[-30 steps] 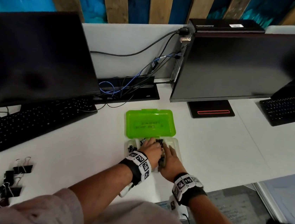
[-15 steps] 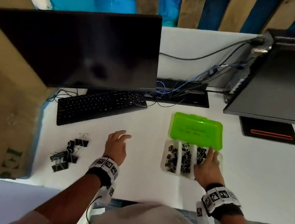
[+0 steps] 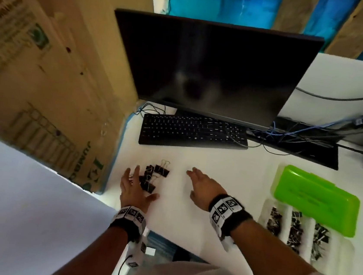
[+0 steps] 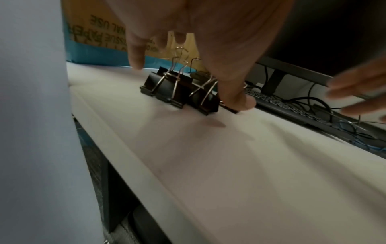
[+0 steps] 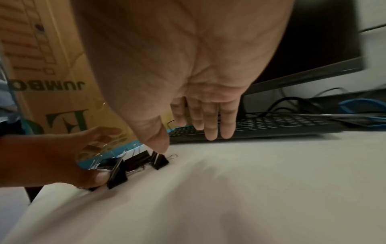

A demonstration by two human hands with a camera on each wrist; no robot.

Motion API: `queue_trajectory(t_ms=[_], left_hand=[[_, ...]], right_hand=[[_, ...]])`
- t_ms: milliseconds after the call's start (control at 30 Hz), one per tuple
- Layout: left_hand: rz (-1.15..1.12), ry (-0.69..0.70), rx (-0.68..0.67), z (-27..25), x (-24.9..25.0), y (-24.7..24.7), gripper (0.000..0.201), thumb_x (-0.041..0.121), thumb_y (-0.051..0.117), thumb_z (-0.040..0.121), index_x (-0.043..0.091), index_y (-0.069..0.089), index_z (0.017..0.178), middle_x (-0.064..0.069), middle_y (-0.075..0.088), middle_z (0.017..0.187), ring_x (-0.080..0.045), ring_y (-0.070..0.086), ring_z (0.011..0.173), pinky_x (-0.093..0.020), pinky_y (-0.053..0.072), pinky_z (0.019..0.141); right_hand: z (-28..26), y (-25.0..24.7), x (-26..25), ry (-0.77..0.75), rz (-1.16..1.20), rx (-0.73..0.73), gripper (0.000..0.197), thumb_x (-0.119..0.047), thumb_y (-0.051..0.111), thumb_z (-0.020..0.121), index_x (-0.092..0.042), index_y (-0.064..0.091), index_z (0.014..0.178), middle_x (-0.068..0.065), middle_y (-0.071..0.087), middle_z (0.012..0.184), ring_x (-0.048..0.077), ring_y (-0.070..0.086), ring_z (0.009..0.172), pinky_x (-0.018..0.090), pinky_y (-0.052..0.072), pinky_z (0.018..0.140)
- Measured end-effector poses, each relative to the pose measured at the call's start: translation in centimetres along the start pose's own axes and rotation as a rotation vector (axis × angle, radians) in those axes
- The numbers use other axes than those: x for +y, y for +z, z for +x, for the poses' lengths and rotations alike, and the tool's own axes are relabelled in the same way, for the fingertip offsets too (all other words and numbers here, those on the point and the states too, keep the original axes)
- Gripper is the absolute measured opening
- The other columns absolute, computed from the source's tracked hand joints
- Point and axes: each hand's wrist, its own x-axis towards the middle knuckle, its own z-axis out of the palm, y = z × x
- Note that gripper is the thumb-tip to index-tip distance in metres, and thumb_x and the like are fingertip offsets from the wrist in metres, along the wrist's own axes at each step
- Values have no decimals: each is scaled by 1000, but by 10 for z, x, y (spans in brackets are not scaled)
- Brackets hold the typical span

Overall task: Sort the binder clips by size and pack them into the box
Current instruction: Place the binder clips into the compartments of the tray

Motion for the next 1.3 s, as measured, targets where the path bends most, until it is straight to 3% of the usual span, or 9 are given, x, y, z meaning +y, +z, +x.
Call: queue_trajectory(t_ms=[267, 433, 567, 733, 833, 900, 1067, 1167, 1300], left_hand=[[133, 101, -157, 31, 4, 6, 90, 43, 78, 67, 45, 25, 139, 6, 9, 151, -23, 13, 137, -55, 43, 95], [216, 288, -205, 27, 16, 16, 64, 57, 62, 75, 39, 36, 131, 2, 27, 139, -23, 21, 128, -48, 44, 91], [257, 428, -328, 14, 27, 28, 69, 74, 55, 66, 37, 44, 123, 2, 35, 126, -18, 36, 117, -42, 45, 90], [204, 575, -435, 8, 49, 50, 52, 53, 68, 67, 33, 49, 110, 5, 35, 116, -18, 44, 105, -42, 49, 83], [183, 667, -444, 8, 63, 61, 40, 47, 70, 69, 31, 49, 98, 6, 39, 110, -19, 41, 98, -40, 50, 78], [125, 713, -462, 9, 70, 67, 34, 43, 73, 70, 31, 46, 89, 10, 39, 102, -18, 41, 93, -37, 49, 76], [-51, 715, -459, 4, 93, 79, 35, 31, 71, 78, 32, 38, 71, 12, 38, 90, -17, 51, 77, -34, 51, 66], [-148, 707, -482, 0, 110, 87, 40, 22, 75, 77, 26, 38, 60, 5, 42, 85, -20, 53, 71, -34, 51, 66], [-182, 754, -508, -8, 131, 95, 44, 13, 77, 74, 20, 39, 53, 0, 50, 77, -19, 55, 67, -16, 47, 73]], right_hand=[[74, -6, -51, -93, -66, -106, 80, -3, 47, 86, -24, 4, 150, 3, -2, 160, 32, 35, 134, 44, 40, 106], [76, 6, -39, -68, -73, -167, 56, -20, 51, 91, -16, 31, 143, 11, 38, 143, 33, 40, 128, 47, 42, 102], [47, 20, -13, -41, -152, -105, 38, -11, 47, 92, -8, 43, 129, 12, 40, 134, 36, 43, 119, 47, 50, 87], [6, 40, 21, 175, 109, 87, 47, -3, 51, 89, -10, 39, 134, 14, 20, 148, 37, 57, 103, 43, 53, 85], [-14, 45, 40, 370, 240, 128, 27, -18, 55, 88, -6, 52, 112, 16, 46, 127, 35, 60, 96, 37, 50, 79], [-31, 43, 47, 451, 265, 104, 31, -22, 62, 82, -5, 54, 107, 15, 53, 112, 36, 59, 97, 36, 47, 76], [-71, 48, 56, 473, 64, 170, 34, -31, 62, 83, -5, 62, 105, 14, 53, 117, 33, 48, 110, 41, 46, 85], [-92, 51, 58, 499, 158, 292, 27, -27, 60, 84, -8, 65, 102, 11, 44, 134, 32, 44, 118, 43, 46, 92], [-125, 35, 63, 541, 391, 462, 16, -20, 62, 82, -7, 62, 92, 14, 54, 112, 34, 60, 93, 42, 52, 81]])
